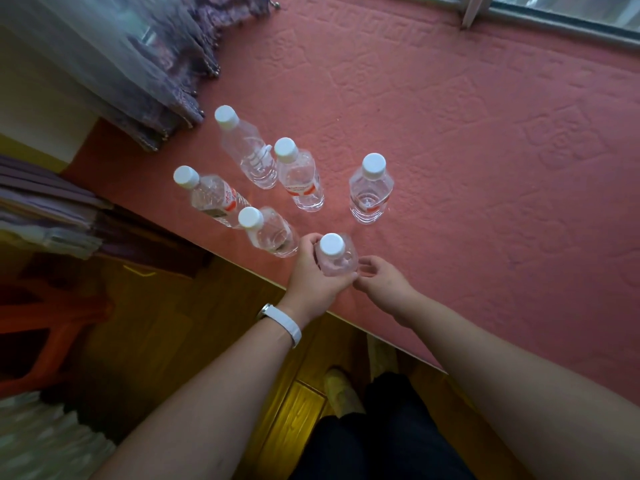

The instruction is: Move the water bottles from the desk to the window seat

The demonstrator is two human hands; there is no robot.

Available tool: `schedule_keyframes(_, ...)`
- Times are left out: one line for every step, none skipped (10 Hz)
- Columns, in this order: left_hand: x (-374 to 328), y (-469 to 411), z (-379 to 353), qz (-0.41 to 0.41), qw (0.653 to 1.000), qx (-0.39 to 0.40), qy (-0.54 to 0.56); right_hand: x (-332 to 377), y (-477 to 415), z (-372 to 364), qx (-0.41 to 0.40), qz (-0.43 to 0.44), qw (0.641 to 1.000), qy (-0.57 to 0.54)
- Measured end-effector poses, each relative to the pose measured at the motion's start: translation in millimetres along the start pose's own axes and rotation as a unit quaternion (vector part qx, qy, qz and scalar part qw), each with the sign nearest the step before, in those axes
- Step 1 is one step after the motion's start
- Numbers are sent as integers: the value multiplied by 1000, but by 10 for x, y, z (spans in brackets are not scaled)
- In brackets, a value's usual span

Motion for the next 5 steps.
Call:
schedule_keyframes(-5,-33,-9,1,1000,-1,12,19,25,-1,-5,8,1000,-10)
schedule_keyframes(74,-58,-10,-4,1000,-5,17,14,26,-19,-5,16,1000,-1)
schedule_keyframes(60,-10,-6,-2,1000,5,9,14,86,-29,-9,12,1000,2)
schedule_keyframes(-27,27,41,-2,1000,20,8,60,173,-5,-9,8,1000,12)
schedule_keyframes(-132,184,156,3,999,28,-17,191,318,72,-18,3,999,32)
Point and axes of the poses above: each hand's wrist, its own y-axis away from the middle knuckle, its own z-axis out of the back of the hand, x = y × z, the point moved 2 cm from there along -y, towards the middle knuckle, and after that the axes turned 10 degrees about -y, right-handed, at the moved point
